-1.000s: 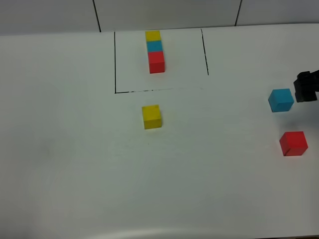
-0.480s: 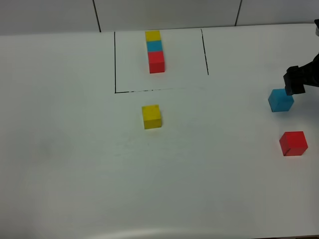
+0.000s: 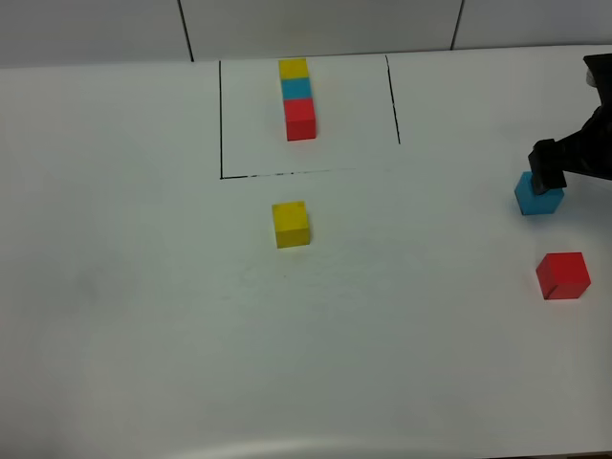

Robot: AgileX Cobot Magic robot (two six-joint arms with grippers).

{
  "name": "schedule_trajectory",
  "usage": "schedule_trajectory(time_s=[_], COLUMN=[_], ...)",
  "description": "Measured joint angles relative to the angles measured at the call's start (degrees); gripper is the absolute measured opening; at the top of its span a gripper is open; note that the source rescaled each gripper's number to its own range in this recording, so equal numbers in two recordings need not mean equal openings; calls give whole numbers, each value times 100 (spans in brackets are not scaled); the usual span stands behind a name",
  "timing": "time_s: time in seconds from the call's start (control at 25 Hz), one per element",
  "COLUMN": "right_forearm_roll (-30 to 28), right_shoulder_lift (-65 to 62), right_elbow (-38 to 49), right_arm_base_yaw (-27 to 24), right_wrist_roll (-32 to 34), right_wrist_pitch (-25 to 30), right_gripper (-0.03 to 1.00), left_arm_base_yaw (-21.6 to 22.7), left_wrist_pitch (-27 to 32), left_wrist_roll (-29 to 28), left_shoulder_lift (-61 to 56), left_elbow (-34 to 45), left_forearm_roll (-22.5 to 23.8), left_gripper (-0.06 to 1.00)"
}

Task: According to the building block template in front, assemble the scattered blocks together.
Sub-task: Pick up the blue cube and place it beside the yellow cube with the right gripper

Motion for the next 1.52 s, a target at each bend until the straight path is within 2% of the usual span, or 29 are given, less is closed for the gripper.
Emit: schedule_trajectory(time_s=[0.12, 0.2, 0.64, 0.8, 0.92, 1.12, 1.24, 1.36, 1.52], right_forearm_roll=[5, 5, 287, 300, 300, 276, 139, -98, -297], right_shoulder_lift=[98, 99, 742, 1020, 1182, 1263, 1315, 1329, 1329], right_elbow=[-129, -144, -770, -968, -1000, -1000, -1002, -1009, -1112], right_arm_base_yaw=[101, 153, 179, 179, 179, 179, 179, 179, 185], right_wrist_roll=[5, 5, -202, -271, -278, -278, -208, -19, 7], right_wrist_pitch=[45, 38, 311, 511, 567, 560, 560, 577, 727], right_gripper=[96, 100, 99, 95, 86, 60, 36, 0, 2], left_arm_base_yaw=[0, 0, 0, 0, 0, 0, 0, 0, 0], left_wrist_pitch=[0, 0, 0, 0, 0, 0, 0, 0, 0], left_wrist_roll=[0, 0, 0, 0, 0, 0, 0, 0, 0], left_shoulder_lift=[0, 0, 0, 0, 0, 0, 0, 0, 0], left_elbow=[0, 0, 0, 0, 0, 0, 0, 0, 0], left_forearm_roll=[0, 0, 5, 5, 5, 5, 5, 5, 5], left_gripper=[84, 84, 84, 84, 84, 84, 84, 84, 84])
